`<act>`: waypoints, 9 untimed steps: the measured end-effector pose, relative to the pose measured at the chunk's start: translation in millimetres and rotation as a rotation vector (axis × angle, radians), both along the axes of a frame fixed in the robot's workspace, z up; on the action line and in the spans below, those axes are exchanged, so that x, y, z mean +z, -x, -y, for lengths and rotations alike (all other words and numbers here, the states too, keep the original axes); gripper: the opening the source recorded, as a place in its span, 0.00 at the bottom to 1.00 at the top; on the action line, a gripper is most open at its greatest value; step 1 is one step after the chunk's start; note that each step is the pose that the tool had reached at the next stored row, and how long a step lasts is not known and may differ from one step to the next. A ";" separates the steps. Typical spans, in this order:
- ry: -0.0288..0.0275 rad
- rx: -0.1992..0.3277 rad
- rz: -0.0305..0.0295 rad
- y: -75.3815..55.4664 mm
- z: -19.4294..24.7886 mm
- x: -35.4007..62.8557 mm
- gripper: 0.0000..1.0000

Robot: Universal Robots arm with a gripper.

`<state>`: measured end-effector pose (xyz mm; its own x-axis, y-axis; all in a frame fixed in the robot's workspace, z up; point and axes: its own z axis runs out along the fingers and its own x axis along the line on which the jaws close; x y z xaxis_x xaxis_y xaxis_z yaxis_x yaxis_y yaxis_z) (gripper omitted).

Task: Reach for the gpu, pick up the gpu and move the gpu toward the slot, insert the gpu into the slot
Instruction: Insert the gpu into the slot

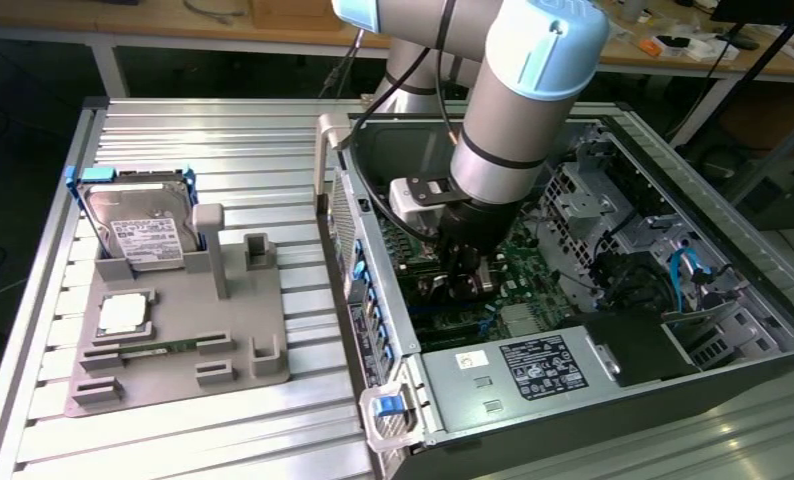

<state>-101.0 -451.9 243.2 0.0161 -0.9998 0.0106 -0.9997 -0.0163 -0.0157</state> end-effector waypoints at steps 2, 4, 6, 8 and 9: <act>0.0000 0.000 0.0000 0.0 0.0 0.0 0.28; -0.0002 0.000 0.0001 0.0 0.0 0.1 0.28; -0.0001 0.000 -0.0003 -0.1 0.0 0.9 0.28; 0.0000 0.000 -0.0015 -0.3 0.0 2.3 0.28; 0.0000 0.000 -0.0023 -0.5 0.0 3.1 0.28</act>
